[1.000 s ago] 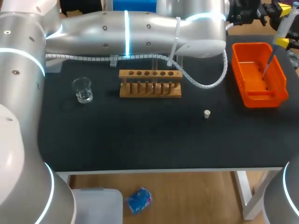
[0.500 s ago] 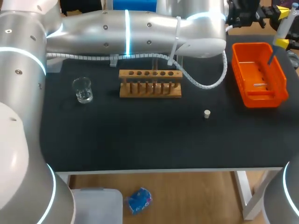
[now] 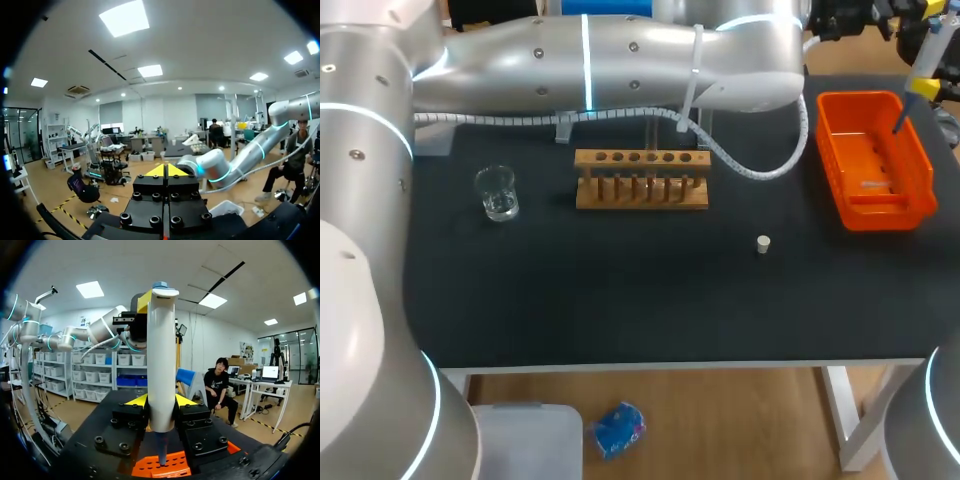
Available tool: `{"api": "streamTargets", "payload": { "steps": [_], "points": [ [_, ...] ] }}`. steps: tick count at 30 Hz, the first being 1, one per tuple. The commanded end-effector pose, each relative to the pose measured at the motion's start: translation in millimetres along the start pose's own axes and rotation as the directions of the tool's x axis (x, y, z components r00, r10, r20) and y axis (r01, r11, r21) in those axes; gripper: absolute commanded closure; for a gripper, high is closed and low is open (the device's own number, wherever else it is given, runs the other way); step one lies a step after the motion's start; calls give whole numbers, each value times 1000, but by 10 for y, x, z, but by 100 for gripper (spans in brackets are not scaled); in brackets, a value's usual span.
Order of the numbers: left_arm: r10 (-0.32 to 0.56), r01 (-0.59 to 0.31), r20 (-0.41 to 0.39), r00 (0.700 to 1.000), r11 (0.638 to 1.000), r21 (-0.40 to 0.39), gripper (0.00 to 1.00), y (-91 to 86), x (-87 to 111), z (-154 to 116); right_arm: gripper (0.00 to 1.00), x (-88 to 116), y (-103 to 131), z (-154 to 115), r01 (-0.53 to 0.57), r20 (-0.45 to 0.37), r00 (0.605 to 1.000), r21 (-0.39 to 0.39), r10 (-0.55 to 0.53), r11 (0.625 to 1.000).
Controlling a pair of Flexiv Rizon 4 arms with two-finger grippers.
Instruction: Invert the test tube, pick up the pipette, mount the tip to pipette, aspirate from beaker and dispense into the tube, eject the tip, return the pipette, and cap with the stopper.
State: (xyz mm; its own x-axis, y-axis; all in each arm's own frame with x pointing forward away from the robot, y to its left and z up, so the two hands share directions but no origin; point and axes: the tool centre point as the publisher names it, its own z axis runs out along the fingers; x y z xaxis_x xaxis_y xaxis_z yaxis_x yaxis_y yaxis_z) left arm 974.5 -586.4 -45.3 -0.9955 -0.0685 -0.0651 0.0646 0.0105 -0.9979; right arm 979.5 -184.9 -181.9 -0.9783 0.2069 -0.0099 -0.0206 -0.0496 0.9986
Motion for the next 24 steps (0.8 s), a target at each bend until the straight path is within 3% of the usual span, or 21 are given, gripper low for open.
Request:
{"api": "streamTargets", "payload": {
  "steps": [1, 2, 3, 11, 18, 24],
  "points": [
    [-13, 12, -56, 998, 1000, -23, 68, -155, 14, -199, 100, -1, 10, 2, 0, 0, 1000, 2, 0, 1000],
    [-15, 12, -73, 997, 999, -34, 45, -175, 29, -232, 100, -1, 10, 2, 0, 0, 1000, 2, 0, 1000],
    [-22, 18, -81, 997, 999, -49, 0, -187, 49, -272, 100, -1, 10, 2, 0, 0, 1000, 2, 0, 1000],
    [-64, 52, -52, 997, 978, -200, 0, -150, 311, -704, 100, -1, 10, 2, 0, 0, 1000, 2, 0, 1000],
    [-44, 62, 58, 997, 930, -363, 0, -35, 494, -999, 100, -1, 10, 2, 0, 0, 1000, 2, 0, 1000],
    [-44, 62, 58, 997, 930, -363, 0, -35, 494, -999, 100, -1, 10, 2, 0, 0, 1000, 2, 0, 1000]
  ]
}}
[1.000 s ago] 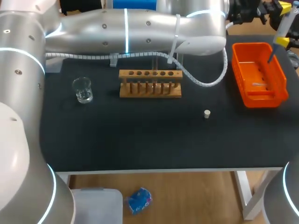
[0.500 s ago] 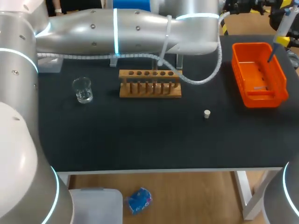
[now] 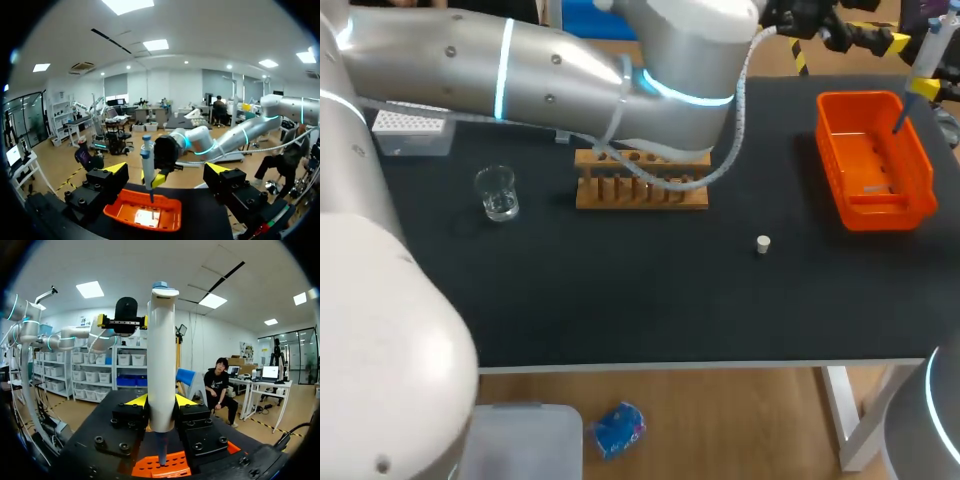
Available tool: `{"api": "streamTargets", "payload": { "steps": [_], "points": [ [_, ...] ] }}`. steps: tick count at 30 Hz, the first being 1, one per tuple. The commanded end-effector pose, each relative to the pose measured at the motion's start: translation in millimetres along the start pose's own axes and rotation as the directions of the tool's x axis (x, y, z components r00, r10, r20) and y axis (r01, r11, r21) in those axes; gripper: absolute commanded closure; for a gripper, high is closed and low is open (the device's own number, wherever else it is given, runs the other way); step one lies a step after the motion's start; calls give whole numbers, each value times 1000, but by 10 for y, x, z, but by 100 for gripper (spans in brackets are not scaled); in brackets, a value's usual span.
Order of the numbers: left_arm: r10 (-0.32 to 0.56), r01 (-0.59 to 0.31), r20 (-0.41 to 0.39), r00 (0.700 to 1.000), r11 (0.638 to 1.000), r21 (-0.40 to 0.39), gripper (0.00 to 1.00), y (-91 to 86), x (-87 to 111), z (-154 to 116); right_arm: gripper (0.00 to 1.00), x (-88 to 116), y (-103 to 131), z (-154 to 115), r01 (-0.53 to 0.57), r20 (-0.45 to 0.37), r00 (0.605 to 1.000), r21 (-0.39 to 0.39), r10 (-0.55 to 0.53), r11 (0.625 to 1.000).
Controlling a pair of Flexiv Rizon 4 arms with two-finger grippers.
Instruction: Invert the test tube, pick up the pipette, mount the tip to pipette, aspirate from beaker and dispense into the tube, eject the tip, return the pipette, and cap with the stopper.
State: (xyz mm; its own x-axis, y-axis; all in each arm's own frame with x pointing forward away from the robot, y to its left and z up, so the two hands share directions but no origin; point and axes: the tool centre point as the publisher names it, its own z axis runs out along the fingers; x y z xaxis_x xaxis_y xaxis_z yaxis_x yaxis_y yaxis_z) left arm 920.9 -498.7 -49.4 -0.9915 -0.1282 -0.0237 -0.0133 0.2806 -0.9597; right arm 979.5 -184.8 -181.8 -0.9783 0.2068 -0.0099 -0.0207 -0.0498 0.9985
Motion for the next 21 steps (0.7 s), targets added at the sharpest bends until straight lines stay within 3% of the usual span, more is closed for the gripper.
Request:
{"api": "streamTargets", "payload": {
  "steps": [1, 12, 21],
  "points": [
    [-1, 1, -2, 1000, 996, -93, 0, -23, 13, -99, 100, -1, 10, 1, 0, 0, 1000, 2, 0, 1000],
    [-8, 8, 10, 1000, 998, -65, 0, -17, 25, -144, 100, -1, 10, 1, 0, 0, 1000, 2, 0, 1000],
    [30, -28, 83, 996, 999, -27, 0, 133, 327, -688, 100, 421, -4, 262, 12, -16, 1000, -16, -12, 1000]
  ]
}}
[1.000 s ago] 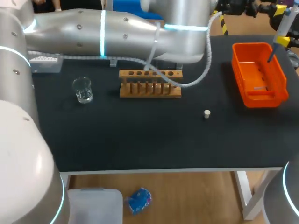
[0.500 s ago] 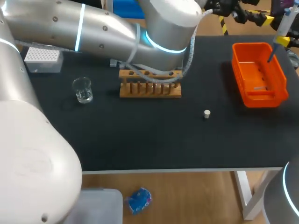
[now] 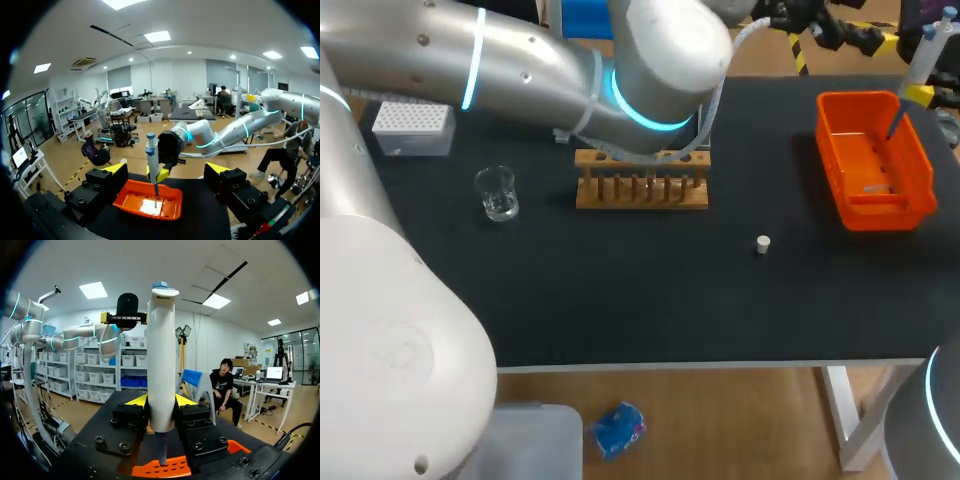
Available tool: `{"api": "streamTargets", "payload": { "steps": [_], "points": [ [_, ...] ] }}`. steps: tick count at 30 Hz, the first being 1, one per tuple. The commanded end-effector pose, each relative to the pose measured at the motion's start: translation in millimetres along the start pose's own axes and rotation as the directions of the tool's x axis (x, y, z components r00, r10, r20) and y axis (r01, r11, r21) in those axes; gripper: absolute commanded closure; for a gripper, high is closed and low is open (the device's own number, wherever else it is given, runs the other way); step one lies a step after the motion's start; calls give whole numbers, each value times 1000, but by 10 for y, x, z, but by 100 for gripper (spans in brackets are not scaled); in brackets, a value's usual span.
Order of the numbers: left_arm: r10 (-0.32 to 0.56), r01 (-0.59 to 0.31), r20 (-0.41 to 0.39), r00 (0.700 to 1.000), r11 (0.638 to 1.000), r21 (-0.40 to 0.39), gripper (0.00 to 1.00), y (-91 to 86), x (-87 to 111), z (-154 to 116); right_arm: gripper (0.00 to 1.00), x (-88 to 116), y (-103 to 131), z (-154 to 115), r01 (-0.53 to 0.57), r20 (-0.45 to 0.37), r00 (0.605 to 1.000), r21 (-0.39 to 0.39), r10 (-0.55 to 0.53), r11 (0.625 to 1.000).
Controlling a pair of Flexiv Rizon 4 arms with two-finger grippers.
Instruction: Invert the test tube, pick up the pipette, mount the tip to pipette, aspirate from beaker and dispense into the tube, eject the tip, return the pipette, and cap with the stopper.
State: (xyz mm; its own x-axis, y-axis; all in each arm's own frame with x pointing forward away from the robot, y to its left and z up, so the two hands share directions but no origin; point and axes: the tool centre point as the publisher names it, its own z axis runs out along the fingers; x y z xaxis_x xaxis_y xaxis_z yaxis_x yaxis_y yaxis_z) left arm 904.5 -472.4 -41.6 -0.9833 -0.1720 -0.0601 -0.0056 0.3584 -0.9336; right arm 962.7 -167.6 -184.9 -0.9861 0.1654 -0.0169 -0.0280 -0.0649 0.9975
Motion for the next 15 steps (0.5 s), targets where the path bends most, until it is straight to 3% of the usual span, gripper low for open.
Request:
{"api": "streamTargets", "payload": {
  "steps": [1, 7, 15],
  "points": [
    [5, -8, 41, 999, 998, 59, 0, 191, 210, -452, 100, 274, 38, 183, 12, 25, 1000, 4, -12, 1000],
    [-15, 6, 99, 995, 995, 95, 0, 423, 388, -819, 100, 656, 125, 431, 28, 13, 1000, 7, -28, 1000],
    [-42, 23, 115, 993, 987, 158, 0, 733, 523, -1158, 100, 1161, 133, 769, 27, 25, 999, -7, -26, 1000]
  ]
}}
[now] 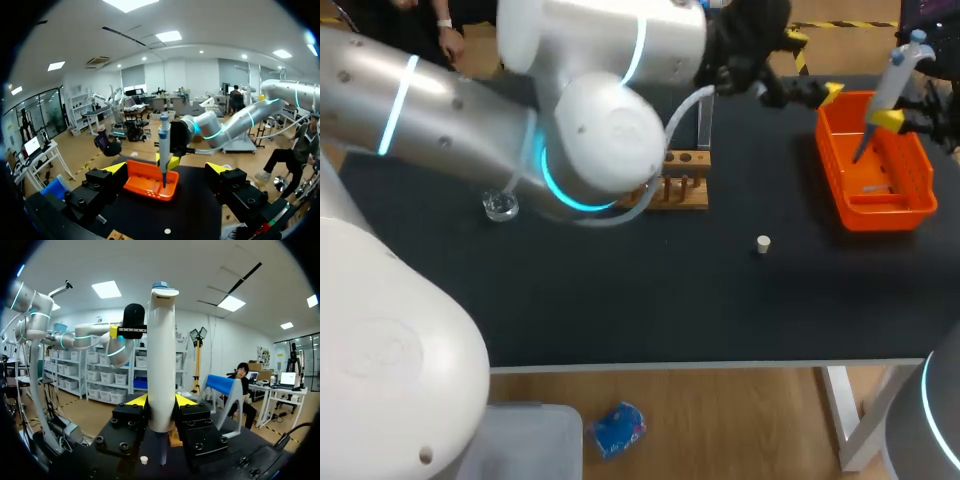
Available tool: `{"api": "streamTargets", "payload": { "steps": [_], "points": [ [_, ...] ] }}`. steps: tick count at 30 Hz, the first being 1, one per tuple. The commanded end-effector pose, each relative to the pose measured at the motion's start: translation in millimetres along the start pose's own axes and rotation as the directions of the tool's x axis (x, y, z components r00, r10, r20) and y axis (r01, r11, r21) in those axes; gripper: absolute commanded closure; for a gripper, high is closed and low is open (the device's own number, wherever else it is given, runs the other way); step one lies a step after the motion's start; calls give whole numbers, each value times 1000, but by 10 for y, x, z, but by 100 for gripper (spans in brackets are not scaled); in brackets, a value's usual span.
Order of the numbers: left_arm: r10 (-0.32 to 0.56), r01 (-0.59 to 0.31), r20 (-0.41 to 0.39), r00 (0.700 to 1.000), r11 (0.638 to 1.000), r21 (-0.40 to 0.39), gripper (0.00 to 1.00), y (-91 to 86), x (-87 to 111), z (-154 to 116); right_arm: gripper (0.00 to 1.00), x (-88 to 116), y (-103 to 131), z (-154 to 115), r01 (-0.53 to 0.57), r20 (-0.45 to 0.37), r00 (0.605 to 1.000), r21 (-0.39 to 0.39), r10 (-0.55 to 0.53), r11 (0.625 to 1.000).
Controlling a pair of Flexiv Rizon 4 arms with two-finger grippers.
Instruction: Invert the test tube, pick up the pipette, mount the tip to pipette, aspirate from beaker and dispense into the tube, eject the tip, return the pipette, and cap with the stopper.
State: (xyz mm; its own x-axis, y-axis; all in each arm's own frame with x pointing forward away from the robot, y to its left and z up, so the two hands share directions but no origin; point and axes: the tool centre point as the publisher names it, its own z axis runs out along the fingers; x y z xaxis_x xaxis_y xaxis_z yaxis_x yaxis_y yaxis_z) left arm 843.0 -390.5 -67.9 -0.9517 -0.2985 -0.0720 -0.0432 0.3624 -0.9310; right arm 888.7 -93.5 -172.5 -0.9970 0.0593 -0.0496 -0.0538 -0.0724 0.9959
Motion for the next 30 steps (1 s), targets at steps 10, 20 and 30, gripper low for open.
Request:
{"api": "streamTargets", "payload": {
  "steps": [10, 20, 30],
  "points": [
    [-47, 51, -24, 999, 975, 216, 0, 359, -46, -543, 100, 485, 44, 423, -13, 120, 993, 9, 12, 1000],
    [-47, 51, -24, 999, 975, 216, 0, 359, -46, -543, 100, 485, 44, 423, -13, 120, 993, 9, 12, 1000],
    [-58, 60, -15, 998, 945, 322, 0, 570, -8, -668, 100, 593, -173, 611, -58, 80, 995, -22, 59, 998]
  ]
}}
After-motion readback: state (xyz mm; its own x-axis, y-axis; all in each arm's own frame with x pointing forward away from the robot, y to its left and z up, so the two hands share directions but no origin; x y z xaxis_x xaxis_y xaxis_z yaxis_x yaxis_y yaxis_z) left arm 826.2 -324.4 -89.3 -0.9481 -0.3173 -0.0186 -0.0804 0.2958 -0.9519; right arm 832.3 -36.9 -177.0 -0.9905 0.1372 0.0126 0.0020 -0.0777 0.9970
